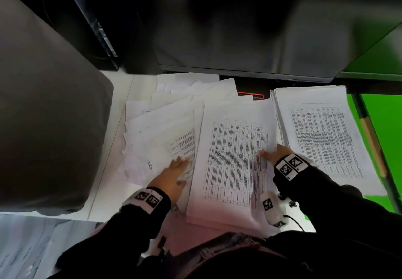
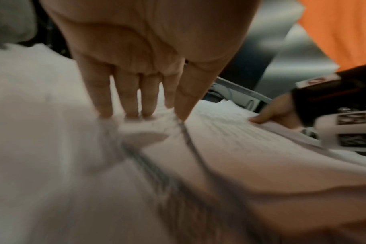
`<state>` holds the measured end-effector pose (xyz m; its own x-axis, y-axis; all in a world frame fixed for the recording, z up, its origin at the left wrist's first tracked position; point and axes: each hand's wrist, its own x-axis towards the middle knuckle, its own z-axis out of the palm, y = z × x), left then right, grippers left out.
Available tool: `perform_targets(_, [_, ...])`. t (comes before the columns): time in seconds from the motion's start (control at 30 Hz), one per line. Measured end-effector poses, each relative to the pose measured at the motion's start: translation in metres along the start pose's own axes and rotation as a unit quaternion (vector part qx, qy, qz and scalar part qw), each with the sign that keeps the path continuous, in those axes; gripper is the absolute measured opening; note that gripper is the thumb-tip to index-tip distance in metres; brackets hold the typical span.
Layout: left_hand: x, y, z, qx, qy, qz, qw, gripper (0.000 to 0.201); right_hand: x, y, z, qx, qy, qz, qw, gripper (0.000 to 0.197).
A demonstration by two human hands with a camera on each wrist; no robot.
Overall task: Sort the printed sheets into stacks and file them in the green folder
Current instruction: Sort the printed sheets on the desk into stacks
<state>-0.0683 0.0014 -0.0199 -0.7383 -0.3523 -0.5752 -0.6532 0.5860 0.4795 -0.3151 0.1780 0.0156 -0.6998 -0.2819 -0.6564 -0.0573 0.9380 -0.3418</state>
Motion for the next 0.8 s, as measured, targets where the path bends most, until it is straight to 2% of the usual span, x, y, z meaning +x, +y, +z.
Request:
perform_targets(0.1, [-0.012,0.013,0.003,0.061,-0.011,-0.054,0.997,0.058,0.001,0.003,0.001,-0.007,-0.011,0.019,1.0,0.054])
perform_targets(0.17, [-0.014,0.021,-0.004,0.067,0.034,-0.075,0.994,0.044,0.001,0.005,0.003,-0.005,-0.016,0.028,0.999,0.055])
perform_targets(0.23, [-0.007,0.021,-0.016,0.012,0.093,-0.084,0.992,0.031,0.0,0.006,0.003,0.006,-0.02,0.036,0.999,0.057])
perform_targets(0.3, [0.009,0.009,-0.028,-0.023,0.163,-0.099,0.981,0.033,-0.003,0.006,0.001,0.025,-0.025,0.044,0.998,0.061])
perform_targets(0.37, [0.021,-0.006,-0.039,-0.029,0.213,-0.125,0.969,0.044,-0.007,0.004,-0.001,0.026,-0.029,0.04,0.998,0.061])
perform_targets(0.47, [0.033,-0.019,-0.044,-0.066,0.197,-0.142,0.968,0.056,-0.012,0.005,0.0,0.029,-0.029,0.028,0.999,0.06])
perform_targets(0.53, [0.039,-0.02,-0.038,-0.088,0.145,-0.135,0.976,0.047,-0.013,0.006,0.001,0.046,-0.021,0.024,0.998,0.059])
perform_targets(0.6, [0.043,-0.018,-0.033,-0.037,0.1,-0.111,0.988,0.031,-0.013,0.007,0.002,0.061,-0.015,0.024,0.998,0.058])
perform_targets(0.63, [0.044,-0.018,-0.034,-0.01,0.1,-0.099,0.99,0.026,-0.013,0.007,0.001,0.062,-0.016,0.024,0.998,0.058])
perform_targets(0.7, [0.047,-0.021,-0.043,0.045,0.143,-0.095,0.984,0.021,-0.012,0.007,0.001,0.052,-0.019,0.023,0.998,0.057])
perform_targets(0.8, [0.049,-0.031,-0.056,0.086,0.244,-0.102,0.96,0.012,-0.011,0.008,0.003,0.051,-0.009,0.02,0.998,0.055])
